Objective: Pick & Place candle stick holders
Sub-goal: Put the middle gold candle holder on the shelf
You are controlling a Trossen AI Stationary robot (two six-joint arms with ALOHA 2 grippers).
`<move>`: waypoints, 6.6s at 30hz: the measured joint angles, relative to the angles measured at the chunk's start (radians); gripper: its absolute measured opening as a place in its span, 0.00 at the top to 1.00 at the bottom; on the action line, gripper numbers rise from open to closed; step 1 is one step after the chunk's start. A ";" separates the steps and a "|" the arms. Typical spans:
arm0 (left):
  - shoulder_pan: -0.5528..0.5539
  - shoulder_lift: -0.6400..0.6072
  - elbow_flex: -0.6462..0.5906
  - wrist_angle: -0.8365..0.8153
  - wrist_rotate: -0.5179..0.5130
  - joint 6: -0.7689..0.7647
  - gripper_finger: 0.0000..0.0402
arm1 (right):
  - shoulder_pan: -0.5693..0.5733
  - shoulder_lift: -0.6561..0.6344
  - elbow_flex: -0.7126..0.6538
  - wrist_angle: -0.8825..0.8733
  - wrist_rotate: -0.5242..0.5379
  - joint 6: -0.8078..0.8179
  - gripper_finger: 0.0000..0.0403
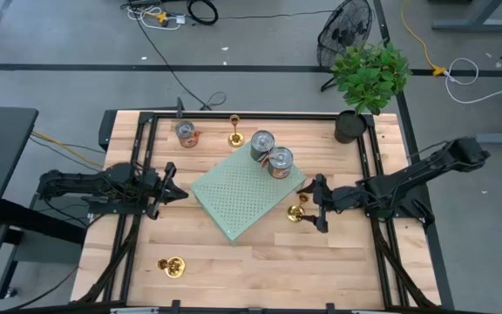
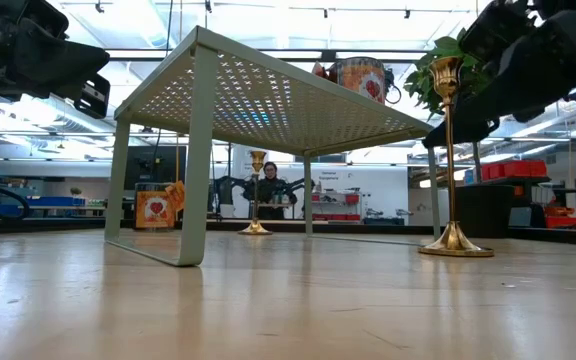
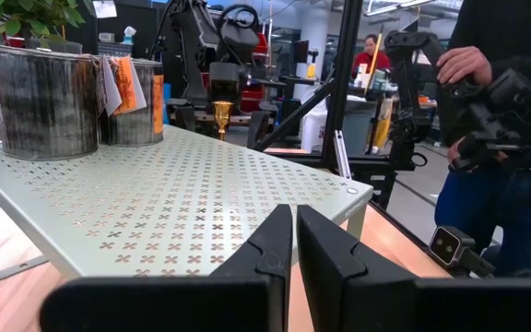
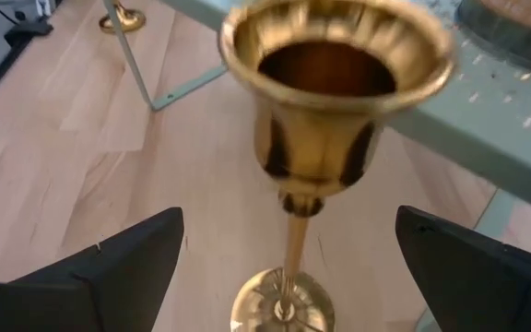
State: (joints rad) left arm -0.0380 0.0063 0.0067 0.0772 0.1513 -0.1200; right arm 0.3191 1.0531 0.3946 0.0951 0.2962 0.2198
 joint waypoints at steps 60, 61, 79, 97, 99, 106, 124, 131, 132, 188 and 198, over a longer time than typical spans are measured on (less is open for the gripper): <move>0.000 0.000 0.000 0.000 0.000 0.000 0.94 | 0.000 0.085 0.000 0.106 -0.002 0.007 0.55; 0.000 0.000 0.000 0.000 0.000 0.000 0.94 | 0.000 0.085 0.000 0.106 -0.002 0.007 0.56; 0.000 0.000 0.000 0.000 0.000 0.000 0.94 | 0.000 0.085 0.000 0.106 -0.002 0.007 0.70; 0.000 0.000 0.000 0.000 0.000 0.000 0.94 | 0.000 0.084 0.000 0.106 -0.002 0.007 0.78; 0.000 0.000 0.000 0.000 0.000 0.000 0.94 | 0.000 0.084 0.000 0.106 -0.002 0.007 0.79; 0.000 0.000 0.000 0.000 0.000 0.000 0.94 | 0.000 0.084 0.000 0.106 -0.002 0.007 0.81; 0.000 0.000 0.000 0.000 0.000 0.000 0.94 | 0.000 0.084 0.000 0.106 -0.002 0.007 0.90; 0.000 0.000 0.000 0.000 0.000 0.000 0.94 | 0.000 0.084 0.000 0.106 -0.002 0.007 0.92; 0.000 0.000 0.000 0.000 0.000 0.000 0.94 | 0.000 0.084 0.000 0.105 -0.004 0.007 0.93; 0.000 0.000 0.000 0.000 0.000 0.000 0.94 | 0.056 0.084 0.474 -0.335 -0.316 -0.098 0.95; 0.000 0.000 0.000 0.000 0.000 0.000 0.94 | 0.057 0.156 0.664 -0.511 -0.315 -0.106 0.95</move>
State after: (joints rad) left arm -0.0376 0.0062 0.0068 0.0772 0.1513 -0.1201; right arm 0.3759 1.2095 1.0585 -0.4160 -0.0189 0.1137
